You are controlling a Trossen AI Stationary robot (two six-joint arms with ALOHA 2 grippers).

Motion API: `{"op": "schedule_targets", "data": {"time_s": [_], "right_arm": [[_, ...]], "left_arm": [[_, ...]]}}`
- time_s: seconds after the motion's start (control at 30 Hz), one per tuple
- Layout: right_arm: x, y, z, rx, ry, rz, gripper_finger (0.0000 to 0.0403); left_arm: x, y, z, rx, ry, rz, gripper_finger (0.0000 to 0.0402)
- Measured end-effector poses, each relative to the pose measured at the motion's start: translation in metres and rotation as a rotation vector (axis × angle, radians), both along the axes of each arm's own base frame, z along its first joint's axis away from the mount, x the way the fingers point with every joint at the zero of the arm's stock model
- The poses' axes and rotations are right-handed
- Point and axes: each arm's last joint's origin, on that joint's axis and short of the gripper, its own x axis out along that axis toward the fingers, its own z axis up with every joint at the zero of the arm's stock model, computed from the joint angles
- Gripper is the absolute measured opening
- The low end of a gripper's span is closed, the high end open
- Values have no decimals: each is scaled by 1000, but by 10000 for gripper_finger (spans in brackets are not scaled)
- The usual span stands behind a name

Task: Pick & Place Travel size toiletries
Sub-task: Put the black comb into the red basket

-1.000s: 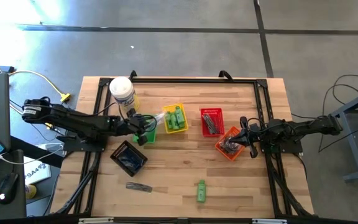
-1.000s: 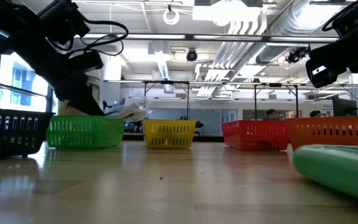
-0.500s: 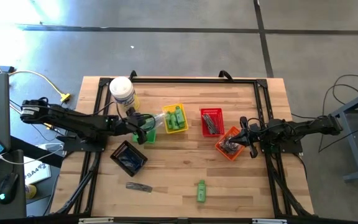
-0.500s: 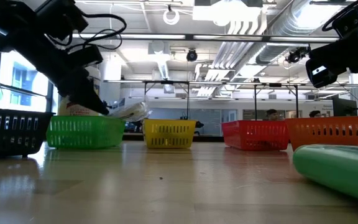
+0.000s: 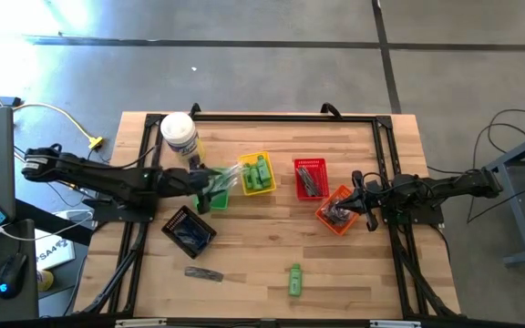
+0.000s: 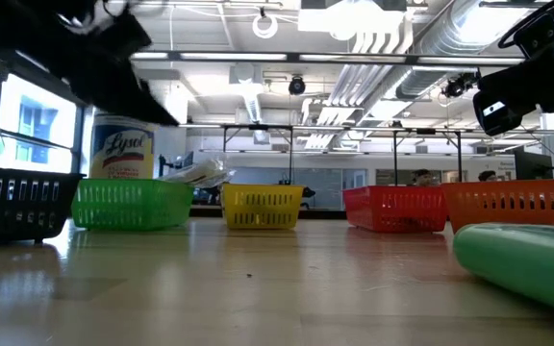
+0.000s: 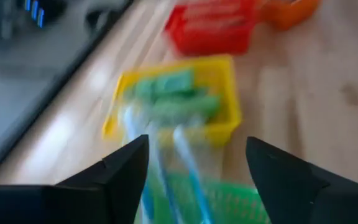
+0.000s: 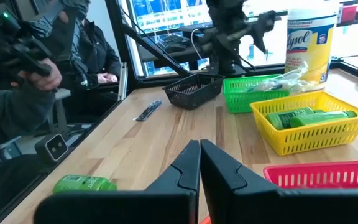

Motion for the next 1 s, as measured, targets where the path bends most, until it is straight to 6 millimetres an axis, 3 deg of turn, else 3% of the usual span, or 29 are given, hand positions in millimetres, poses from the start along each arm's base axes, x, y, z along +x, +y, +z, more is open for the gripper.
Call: {"op": "schedule_targets", "data": {"time_s": [0.2,0.43,0.7,1.0], "right_arm": [[0,0,0,4,0,-2,4],[0,-1,0,2,-2,-19,4],[0,-1,0,2,-3,-22,4],[0,-1,0,2,-4,-23,4]], "left_arm": [[-17,-17,28,216,-120,-214,162],[-36,-23,46,289,-247,-488,13],[-54,-21,40,259,-257,-527,2],[-66,-24,16,35,-317,-626,1]]}}
